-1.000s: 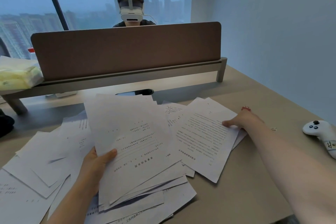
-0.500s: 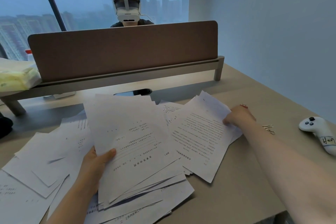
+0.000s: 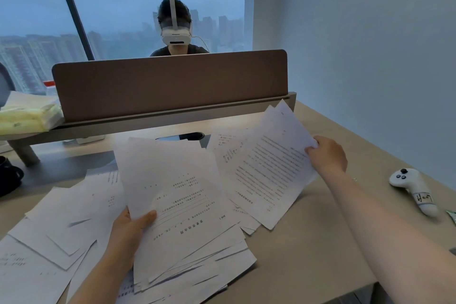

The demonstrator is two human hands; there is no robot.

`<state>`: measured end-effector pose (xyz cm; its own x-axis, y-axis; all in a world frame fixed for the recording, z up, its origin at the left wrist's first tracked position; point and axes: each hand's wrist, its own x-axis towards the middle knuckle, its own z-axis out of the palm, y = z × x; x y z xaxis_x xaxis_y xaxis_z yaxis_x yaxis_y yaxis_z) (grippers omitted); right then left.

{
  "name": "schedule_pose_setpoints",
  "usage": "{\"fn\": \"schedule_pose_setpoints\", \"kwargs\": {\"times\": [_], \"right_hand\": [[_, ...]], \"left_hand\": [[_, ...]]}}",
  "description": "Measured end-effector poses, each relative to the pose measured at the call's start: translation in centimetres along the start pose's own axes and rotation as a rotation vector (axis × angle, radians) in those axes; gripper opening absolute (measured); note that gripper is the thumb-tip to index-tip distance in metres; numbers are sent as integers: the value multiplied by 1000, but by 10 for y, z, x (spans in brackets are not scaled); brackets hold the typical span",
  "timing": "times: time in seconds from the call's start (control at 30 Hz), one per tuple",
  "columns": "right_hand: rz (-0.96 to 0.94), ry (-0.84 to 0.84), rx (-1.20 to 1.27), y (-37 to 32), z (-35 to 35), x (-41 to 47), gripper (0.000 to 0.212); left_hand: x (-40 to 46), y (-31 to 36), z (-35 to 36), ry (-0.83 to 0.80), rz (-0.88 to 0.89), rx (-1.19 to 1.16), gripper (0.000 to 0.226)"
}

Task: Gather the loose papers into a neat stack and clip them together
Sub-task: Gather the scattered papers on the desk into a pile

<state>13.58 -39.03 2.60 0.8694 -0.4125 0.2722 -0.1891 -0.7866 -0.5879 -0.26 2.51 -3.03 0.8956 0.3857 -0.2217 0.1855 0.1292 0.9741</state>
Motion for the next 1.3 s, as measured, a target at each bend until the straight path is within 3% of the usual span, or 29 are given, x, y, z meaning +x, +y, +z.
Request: {"fn": "schedule_pose_setpoints", "kwargs": {"times": [0.17, 0.27, 0.43, 0.53, 0.9, 1.23, 1.3], "right_hand": [[-81, 118, 278, -16, -20, -6, 25], [-80, 172, 385, -24, -30, -10, 19], [40, 235, 586, -37, -42, -17, 14], [86, 282, 755, -48, -50, -26, 24], [264, 421, 1199, -86, -60, -60, 8], [422, 211, 1389, -111, -17, -121, 12], [479, 147, 1387, -111, -1, -139, 9]], "left_hand": [[-9, 3, 0, 20, 4, -17, 34], [-14, 7, -1, 26, 16, -20, 30], [-21, 10, -2, 25, 24, -30, 31], [-27, 10, -2, 21, 26, -43, 36], [-36, 2, 1, 27, 33, -69, 35], [-41, -4, 16, 29, 21, -116, 46], [-44, -5, 18, 27, 14, -140, 38]]}}
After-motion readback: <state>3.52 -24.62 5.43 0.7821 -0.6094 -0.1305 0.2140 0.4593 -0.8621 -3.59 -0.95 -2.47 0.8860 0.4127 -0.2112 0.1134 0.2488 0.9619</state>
